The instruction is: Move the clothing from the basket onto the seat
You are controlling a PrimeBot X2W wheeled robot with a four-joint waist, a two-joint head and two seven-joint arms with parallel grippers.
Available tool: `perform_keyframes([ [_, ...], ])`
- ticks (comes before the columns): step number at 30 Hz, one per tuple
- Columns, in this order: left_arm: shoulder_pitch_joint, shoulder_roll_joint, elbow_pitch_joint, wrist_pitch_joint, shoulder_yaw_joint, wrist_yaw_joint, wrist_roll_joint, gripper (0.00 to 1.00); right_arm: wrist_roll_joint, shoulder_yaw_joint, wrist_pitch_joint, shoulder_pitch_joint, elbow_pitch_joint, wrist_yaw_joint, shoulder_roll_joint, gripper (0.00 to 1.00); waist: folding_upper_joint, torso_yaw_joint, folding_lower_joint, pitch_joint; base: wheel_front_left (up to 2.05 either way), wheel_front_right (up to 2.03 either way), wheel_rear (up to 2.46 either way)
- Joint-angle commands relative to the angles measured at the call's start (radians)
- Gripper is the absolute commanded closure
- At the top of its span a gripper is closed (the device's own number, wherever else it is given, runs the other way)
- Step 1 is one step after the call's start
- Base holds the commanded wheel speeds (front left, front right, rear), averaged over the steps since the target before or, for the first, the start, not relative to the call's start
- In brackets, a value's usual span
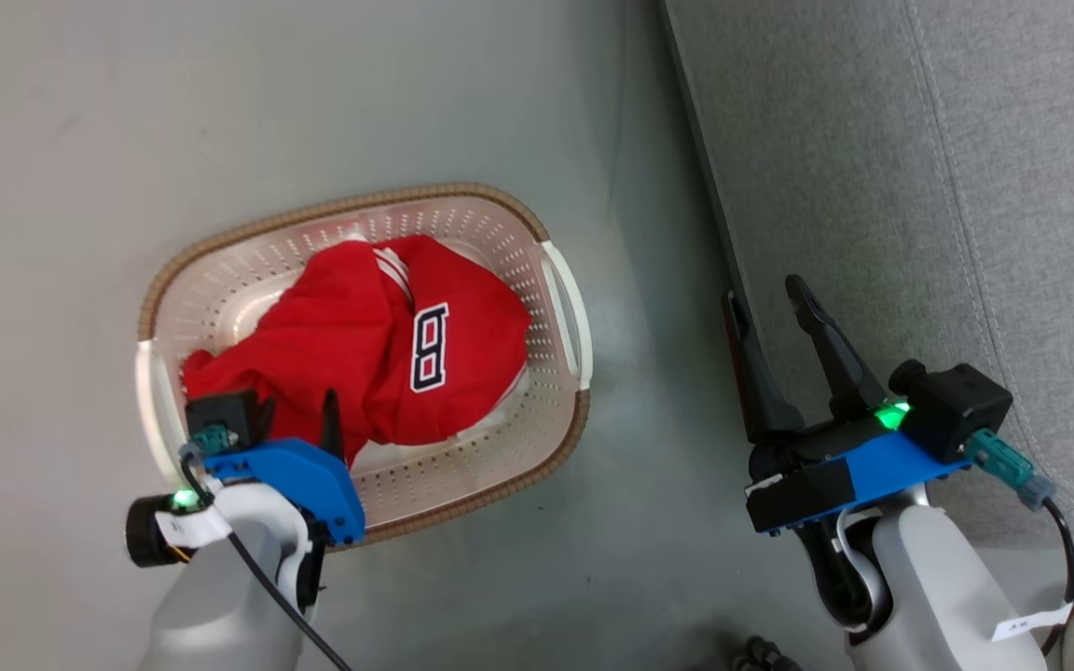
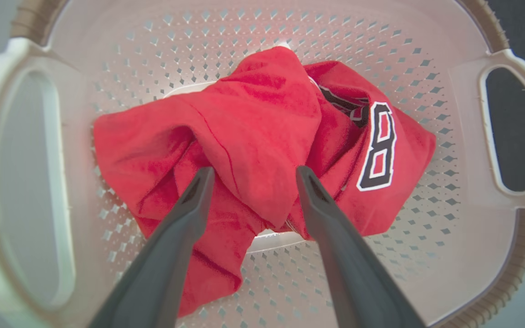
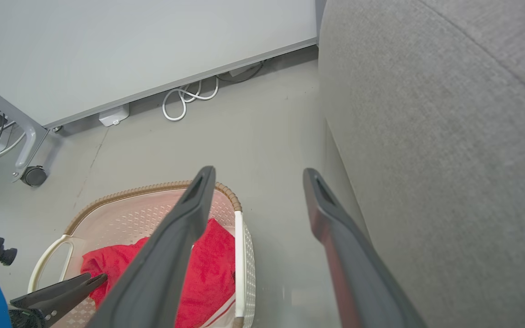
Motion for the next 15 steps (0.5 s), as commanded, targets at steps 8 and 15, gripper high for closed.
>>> perform_keyframes([
  [8,-0.087,0.019,0.067,0.018,0.033,0.101,-0.026,0.00,0.047,0.039,-0.012,-0.050,0.002,0.000,-0.003,0.00,0.0000,-0.044,-0.0002,0.082,0.00,0.00,0.00],
  [15,-0.126,0.024,0.085,0.008,0.059,0.148,-0.056,0.00,0.074,0.056,-0.012,-0.059,-0.025,0.000,-0.003,0.00,0.0000,-0.066,-0.0002,0.121,0.00,0.00,0.00],
])
